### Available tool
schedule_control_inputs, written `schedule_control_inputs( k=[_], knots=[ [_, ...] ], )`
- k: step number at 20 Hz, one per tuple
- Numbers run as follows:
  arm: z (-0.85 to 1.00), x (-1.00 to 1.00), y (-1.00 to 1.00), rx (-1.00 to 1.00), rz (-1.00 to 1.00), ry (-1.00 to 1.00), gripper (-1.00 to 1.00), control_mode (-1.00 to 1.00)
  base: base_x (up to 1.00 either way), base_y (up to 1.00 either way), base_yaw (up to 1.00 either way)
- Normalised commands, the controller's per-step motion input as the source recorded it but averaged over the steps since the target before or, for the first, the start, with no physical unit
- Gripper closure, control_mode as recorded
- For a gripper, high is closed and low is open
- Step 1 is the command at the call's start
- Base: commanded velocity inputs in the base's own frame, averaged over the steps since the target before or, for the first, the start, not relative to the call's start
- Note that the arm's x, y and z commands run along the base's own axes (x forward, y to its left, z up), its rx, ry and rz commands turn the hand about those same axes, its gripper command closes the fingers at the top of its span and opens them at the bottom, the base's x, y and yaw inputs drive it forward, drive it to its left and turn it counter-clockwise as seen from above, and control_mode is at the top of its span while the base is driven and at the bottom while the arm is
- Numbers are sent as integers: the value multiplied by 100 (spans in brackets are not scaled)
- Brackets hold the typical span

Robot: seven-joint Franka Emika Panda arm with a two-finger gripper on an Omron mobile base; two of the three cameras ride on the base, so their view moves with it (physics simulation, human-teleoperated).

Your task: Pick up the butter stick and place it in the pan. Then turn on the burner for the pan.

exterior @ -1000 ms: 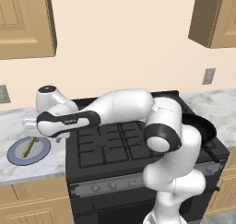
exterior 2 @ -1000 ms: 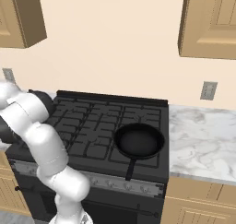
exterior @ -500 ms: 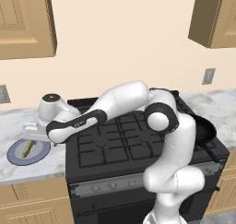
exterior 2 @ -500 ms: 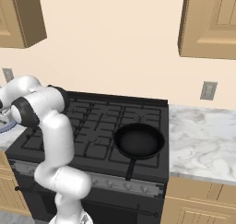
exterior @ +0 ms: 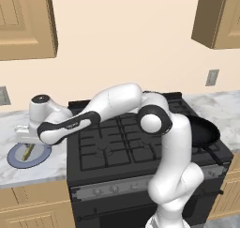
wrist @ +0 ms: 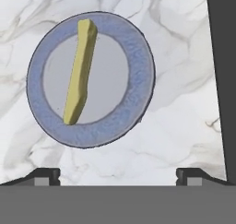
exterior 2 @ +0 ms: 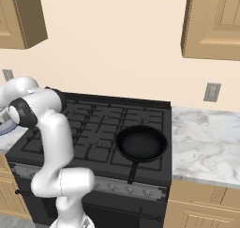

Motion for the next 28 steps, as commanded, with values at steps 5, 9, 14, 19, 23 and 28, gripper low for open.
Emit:
schedule_control_inputs(
  k=[5, 9, 14, 19, 23, 28],
  knots=[
    [-2, 18, 11, -1, 0, 3, -100, -100, 0, 0, 0],
    [-10, 17, 6, 0, 0, 2, -100, -100, 0, 0, 0],
    [-21, 18, 9, -2, 0, 2, -100, -100, 0, 0, 0],
    [-21, 18, 14, -1, 0, 2, -100, -100, 0, 0, 0],
    [-13, 21, 15, 0, 0, 2, -100, -100, 0, 0, 0],
    [-14, 26, 18, -1, 0, 2, -100, -100, 0, 0, 0]
  ],
)
